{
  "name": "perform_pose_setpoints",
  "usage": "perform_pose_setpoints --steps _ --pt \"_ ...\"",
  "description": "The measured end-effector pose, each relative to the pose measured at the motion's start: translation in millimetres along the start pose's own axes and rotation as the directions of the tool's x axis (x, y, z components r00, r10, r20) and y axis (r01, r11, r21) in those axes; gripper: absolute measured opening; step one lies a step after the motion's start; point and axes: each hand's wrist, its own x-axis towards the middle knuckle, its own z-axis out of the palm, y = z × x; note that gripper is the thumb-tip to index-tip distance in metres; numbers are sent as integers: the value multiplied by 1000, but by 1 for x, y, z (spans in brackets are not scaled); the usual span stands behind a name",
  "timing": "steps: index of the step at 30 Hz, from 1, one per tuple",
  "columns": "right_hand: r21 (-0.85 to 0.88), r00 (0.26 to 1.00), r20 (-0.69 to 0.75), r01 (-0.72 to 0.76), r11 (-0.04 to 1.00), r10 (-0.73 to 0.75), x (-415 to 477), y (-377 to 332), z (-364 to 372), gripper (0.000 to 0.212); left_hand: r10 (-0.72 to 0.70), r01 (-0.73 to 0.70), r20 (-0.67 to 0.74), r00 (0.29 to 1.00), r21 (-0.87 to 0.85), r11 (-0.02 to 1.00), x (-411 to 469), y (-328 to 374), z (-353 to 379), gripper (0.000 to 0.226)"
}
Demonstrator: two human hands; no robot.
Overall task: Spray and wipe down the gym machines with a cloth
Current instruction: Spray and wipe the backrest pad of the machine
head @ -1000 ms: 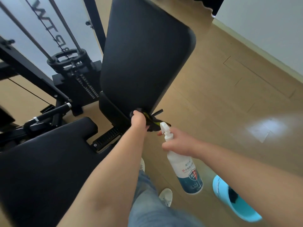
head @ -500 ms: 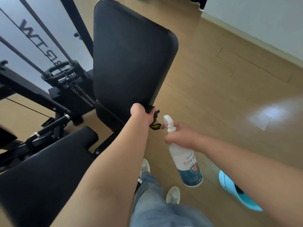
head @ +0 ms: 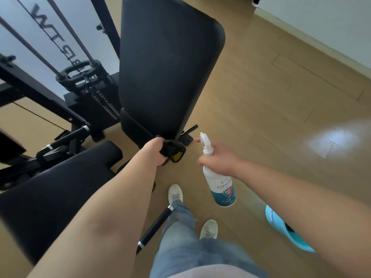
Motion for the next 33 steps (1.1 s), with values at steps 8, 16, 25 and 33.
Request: perform_pose_setpoints --steps 8,16,25,33 --pt "-215 989 100 128 968 -109 7 -14 25 62 113 -113 -26 993 -18 993 -4 -21 -42 43" --pt "-321 991 113 108 941 -75 46 -53 65 15 148 -149 -13 989 -96 984 10 -6 -89 45" --pt "-482 981 192 126 867 -35 101 -109 106 37 174 -177 -30 984 -156 972 40 24 -135 40" --pt "-573 991 135 67 817 13 173 -129 157 33 141 -165 -108 984 -264 950 89 41 -176 34"
